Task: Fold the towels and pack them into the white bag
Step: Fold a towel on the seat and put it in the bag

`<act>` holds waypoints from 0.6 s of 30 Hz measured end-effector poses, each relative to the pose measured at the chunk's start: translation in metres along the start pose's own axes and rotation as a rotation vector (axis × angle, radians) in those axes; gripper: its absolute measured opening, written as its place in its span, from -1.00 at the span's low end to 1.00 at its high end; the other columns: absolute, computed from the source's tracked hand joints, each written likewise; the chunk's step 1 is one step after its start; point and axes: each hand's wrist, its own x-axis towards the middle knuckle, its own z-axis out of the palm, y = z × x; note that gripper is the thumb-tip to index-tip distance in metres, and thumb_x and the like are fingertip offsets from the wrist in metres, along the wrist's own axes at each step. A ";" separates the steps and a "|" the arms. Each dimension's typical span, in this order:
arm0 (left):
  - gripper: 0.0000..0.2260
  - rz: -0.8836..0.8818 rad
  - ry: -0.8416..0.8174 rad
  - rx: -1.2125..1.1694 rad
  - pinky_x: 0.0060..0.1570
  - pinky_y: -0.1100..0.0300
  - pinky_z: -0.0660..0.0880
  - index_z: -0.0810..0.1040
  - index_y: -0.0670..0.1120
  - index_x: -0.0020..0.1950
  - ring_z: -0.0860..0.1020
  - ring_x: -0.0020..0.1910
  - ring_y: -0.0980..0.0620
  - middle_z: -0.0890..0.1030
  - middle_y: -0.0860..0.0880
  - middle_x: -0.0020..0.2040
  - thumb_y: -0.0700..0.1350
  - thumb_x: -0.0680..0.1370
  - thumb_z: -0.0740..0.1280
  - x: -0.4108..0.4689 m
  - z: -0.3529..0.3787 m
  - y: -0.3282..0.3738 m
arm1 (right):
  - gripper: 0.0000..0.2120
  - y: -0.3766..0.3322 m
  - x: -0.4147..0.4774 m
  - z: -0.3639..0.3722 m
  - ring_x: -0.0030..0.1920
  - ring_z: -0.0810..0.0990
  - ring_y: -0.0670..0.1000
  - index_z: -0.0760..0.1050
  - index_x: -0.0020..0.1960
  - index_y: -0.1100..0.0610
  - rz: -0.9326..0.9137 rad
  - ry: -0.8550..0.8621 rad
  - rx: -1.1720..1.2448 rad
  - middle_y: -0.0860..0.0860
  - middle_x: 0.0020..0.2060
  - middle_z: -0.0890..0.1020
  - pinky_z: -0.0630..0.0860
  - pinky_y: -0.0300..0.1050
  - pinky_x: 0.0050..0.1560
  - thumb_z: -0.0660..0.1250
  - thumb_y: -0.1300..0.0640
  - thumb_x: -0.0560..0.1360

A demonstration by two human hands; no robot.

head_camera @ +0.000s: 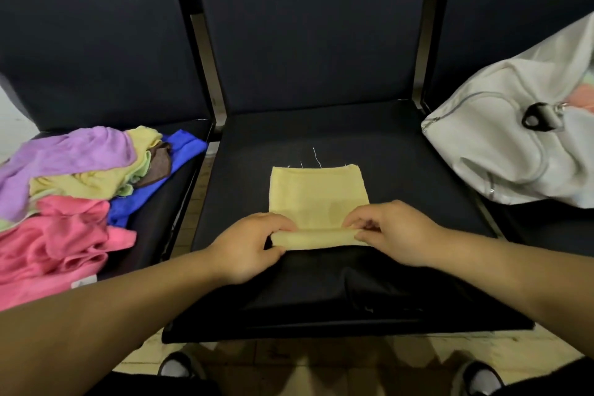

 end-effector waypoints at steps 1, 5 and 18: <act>-0.69 0.000 -0.026 -0.038 0.19 0.38 0.39 0.58 0.15 0.23 0.50 0.16 0.29 0.58 0.27 0.09 -0.16 0.55 0.41 -0.003 -0.003 0.002 | -0.78 -0.004 -0.002 -0.009 -0.07 0.64 -0.20 0.62 0.11 -0.20 0.026 -0.066 0.076 -0.16 -0.11 0.69 0.55 -0.20 0.12 0.44 0.10 0.55; -0.70 -0.053 -0.026 -0.292 -0.01 0.21 0.53 0.59 0.13 0.14 0.61 -0.15 0.16 0.62 0.13 -0.17 -0.24 0.52 0.42 -0.008 -0.018 0.010 | -0.78 -0.015 -0.007 -0.042 -0.24 0.58 -0.20 0.64 0.06 -0.08 0.146 -0.277 0.357 -0.06 -0.21 0.71 0.48 -0.26 -0.08 0.49 0.20 0.50; -0.75 -0.295 0.209 -0.635 0.10 -0.15 0.62 0.50 0.27 0.11 0.65 0.00 -0.07 0.60 -0.04 0.00 -0.13 0.64 0.24 0.033 -0.007 0.006 | -0.77 -0.010 0.023 -0.050 -0.10 0.67 -0.16 0.58 0.19 -0.02 0.365 -0.135 0.702 -0.06 0.00 0.73 0.51 -0.22 -0.09 0.44 0.06 0.55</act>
